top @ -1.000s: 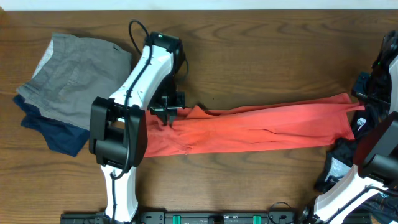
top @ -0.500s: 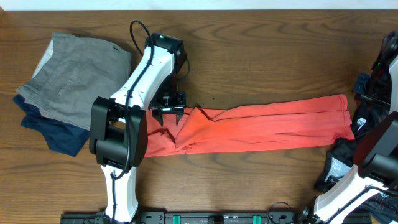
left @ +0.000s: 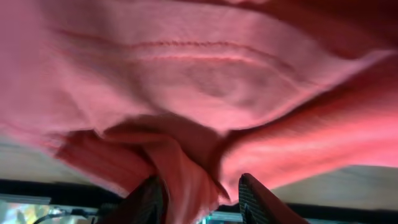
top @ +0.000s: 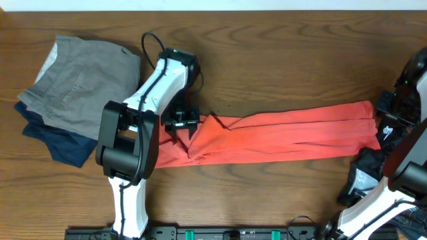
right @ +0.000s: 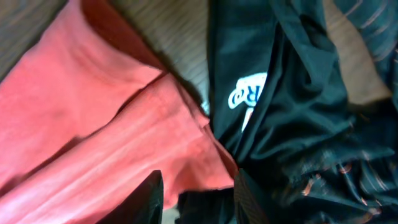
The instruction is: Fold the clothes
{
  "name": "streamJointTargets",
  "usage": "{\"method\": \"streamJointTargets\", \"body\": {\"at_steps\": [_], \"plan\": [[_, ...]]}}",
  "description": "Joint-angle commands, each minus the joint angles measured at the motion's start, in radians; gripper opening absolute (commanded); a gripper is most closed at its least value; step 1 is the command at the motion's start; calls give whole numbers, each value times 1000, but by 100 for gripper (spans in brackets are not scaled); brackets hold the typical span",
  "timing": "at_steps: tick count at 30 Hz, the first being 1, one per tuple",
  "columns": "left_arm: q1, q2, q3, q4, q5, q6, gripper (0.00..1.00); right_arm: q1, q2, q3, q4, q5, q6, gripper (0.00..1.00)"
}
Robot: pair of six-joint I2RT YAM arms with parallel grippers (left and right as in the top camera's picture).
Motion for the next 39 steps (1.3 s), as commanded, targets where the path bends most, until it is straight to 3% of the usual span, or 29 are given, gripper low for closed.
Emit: {"method": "streamJointTargets", "body": {"at_steps": [1,9,13,21,22,27,28,33,39], "plan": [[5,-18,-78,59,-13,-23,42,-39,9,-39,42,-84,-102,43],[7,-19,-157,178,-59,-52,34,-100,9,-164,186,-312,-248,51],[8,-26,-156,184,-129,-52,34,-103,9,-249,283,-315,-259,51],[18,-27,-154,213,-132,-67,34,-103,9,-381,433,-319,-259,53],[20,-29,-151,212,-131,-67,34,-103,9,-389,443,-331,-259,49],[41,-120,-127,211,-129,-70,34,-103,8,-382,449,-384,-259,6],[49,-154,-127,212,-129,-70,36,-103,8,-370,438,-394,-258,1],[102,-303,-127,205,-128,-71,46,-102,0,-250,323,-454,-273,1],[159,-394,-127,196,-128,-77,49,-50,-38,-101,159,-472,-312,1]]}}
